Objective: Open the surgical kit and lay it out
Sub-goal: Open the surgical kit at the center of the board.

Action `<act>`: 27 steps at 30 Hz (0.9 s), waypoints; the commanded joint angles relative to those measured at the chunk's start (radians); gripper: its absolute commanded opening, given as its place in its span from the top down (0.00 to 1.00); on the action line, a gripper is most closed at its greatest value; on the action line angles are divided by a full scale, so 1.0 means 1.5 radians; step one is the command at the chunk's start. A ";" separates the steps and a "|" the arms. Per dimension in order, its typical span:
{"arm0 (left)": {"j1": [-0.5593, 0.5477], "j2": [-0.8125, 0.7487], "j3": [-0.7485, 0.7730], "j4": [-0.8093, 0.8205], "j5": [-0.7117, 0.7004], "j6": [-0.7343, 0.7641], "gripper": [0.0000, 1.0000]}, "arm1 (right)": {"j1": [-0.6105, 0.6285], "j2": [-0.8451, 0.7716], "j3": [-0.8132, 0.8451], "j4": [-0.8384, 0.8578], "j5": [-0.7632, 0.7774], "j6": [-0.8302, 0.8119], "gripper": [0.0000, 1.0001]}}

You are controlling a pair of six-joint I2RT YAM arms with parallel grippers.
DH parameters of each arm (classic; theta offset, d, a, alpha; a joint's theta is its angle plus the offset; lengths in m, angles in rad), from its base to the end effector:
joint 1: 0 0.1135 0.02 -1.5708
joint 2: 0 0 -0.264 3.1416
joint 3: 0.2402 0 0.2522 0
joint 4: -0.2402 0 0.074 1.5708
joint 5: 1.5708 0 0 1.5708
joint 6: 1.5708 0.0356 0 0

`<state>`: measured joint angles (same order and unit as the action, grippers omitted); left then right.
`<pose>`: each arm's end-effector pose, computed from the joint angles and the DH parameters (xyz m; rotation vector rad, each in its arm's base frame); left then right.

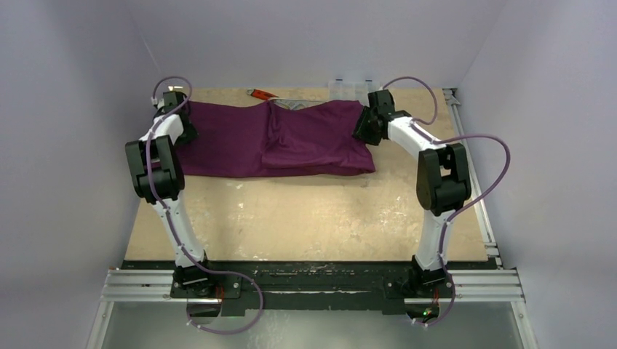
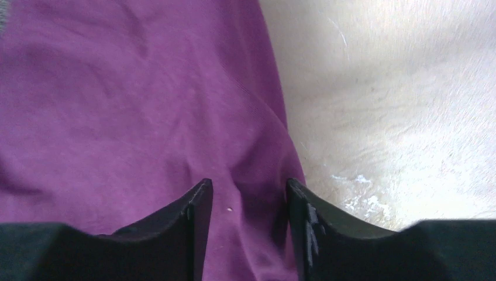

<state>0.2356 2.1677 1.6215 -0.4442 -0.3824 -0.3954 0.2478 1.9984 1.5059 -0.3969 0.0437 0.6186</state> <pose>0.4515 0.1221 0.1664 -0.9145 2.3354 0.4234 0.4296 0.1071 0.2057 0.4773 2.4405 0.3207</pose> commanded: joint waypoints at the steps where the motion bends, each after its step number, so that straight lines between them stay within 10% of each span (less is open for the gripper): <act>1: 0.012 -0.024 0.081 -0.032 0.049 0.026 0.41 | 0.004 -0.047 0.083 -0.025 0.044 -0.005 0.38; 8: 0.012 -0.100 0.096 -0.071 0.109 -0.001 0.40 | 0.039 -0.124 0.102 0.003 0.060 -0.126 0.18; 27: 0.011 -0.166 -0.137 0.024 0.172 -0.068 0.43 | 0.463 0.073 0.210 0.101 0.260 -0.594 0.25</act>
<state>0.2466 1.9194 1.4097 -0.4549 -0.1112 -0.4793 0.9367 2.0769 1.7565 -0.2687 0.2836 -0.1005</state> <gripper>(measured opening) 0.571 0.769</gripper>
